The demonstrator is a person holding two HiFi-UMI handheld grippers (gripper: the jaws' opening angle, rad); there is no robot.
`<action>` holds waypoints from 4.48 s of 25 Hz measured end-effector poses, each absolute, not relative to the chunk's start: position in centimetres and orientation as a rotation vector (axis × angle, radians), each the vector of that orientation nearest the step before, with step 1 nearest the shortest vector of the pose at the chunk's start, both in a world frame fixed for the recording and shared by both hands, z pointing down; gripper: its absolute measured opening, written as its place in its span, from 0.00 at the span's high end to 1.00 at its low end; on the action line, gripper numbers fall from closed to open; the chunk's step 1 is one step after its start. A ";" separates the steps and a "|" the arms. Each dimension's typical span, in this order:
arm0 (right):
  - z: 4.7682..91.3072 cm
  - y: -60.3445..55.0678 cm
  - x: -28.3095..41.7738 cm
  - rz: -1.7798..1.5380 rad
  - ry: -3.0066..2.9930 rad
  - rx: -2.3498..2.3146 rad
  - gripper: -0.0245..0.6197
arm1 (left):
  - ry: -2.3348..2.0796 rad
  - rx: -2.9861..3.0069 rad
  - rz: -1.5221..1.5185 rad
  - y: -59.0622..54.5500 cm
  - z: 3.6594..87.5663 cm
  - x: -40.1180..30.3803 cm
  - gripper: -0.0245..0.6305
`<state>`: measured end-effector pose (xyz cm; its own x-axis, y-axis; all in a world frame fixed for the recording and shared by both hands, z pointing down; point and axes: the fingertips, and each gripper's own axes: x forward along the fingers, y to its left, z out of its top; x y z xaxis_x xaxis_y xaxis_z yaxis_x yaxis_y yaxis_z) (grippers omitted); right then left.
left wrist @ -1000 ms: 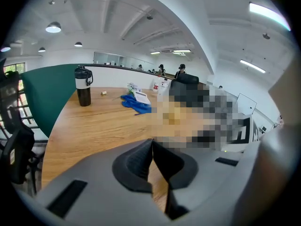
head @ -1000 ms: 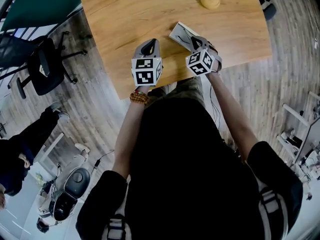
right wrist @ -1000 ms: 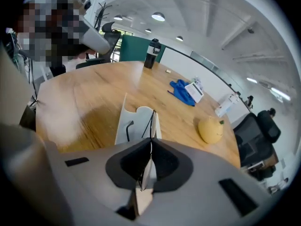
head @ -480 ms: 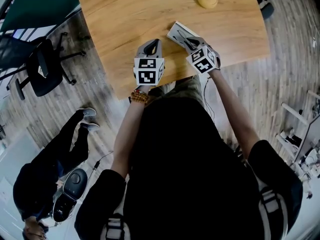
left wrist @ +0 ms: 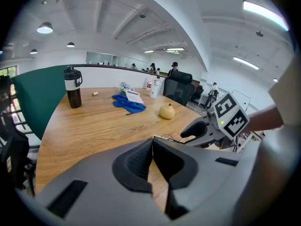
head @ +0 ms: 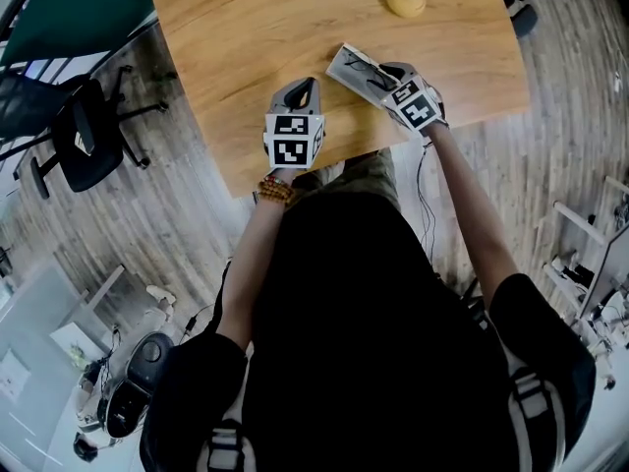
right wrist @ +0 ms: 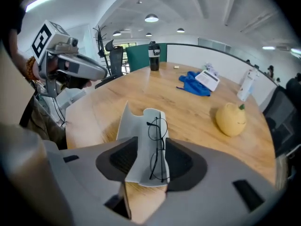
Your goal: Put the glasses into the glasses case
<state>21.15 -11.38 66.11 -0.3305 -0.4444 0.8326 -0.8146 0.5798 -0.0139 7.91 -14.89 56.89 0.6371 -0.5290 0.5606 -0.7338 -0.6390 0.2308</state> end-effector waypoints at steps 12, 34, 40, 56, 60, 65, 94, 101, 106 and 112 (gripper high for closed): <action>68.5 -13.2 21.0 0.626 -1.920 0.962 0.93 | -0.980 2.424 0.627 -14.9 56.8 8.4 0.93; 69.8 -13.1 21.3 0.534 -1.888 0.942 0.64 | -0.966 2.467 0.650 -14.3 56.4 8.6 0.93; 70.5 -13.6 21.8 0.460 -1.840 0.915 0.68 | -0.961 2.475 0.660 -14.0 56.6 8.6 0.93; 71.1 -14.5 22.4 0.483 -1.806 0.989 0.80 | -0.954 2.510 0.670 -13.3 56.2 9.2 0.93; 70.5 -14.3 22.3 0.486 -1.803 0.951 0.74 | -0.952 2.529 0.648 -13.0 55.4 9.6 0.93; 65.6 -15.7 21.8 0.439 -1.863 0.983 0.65 | -0.972 2.567 0.621 -13.9 54.5 9.9 0.93; 26.2 -12.6 16.2 -0.587 -2.555 1.520 0.82 | -1.562 2.761 -0.012 -13.9 29.6 9.2 0.93; 25.0 -8.8 17.2 -0.605 -2.584 1.723 0.95 | -1.679 2.786 -0.175 -10.5 27.6 9.9 0.93; 28.6 -7.4 18.2 -0.488 -2.541 1.751 0.95 | -1.745 2.751 -0.237 -8.7 28.8 10.5 0.93; 33.5 -6.1 20.8 -0.352 -2.432 1.753 0.95 | -1.670 2.761 -0.116 -7.1 32.3 11.8 0.93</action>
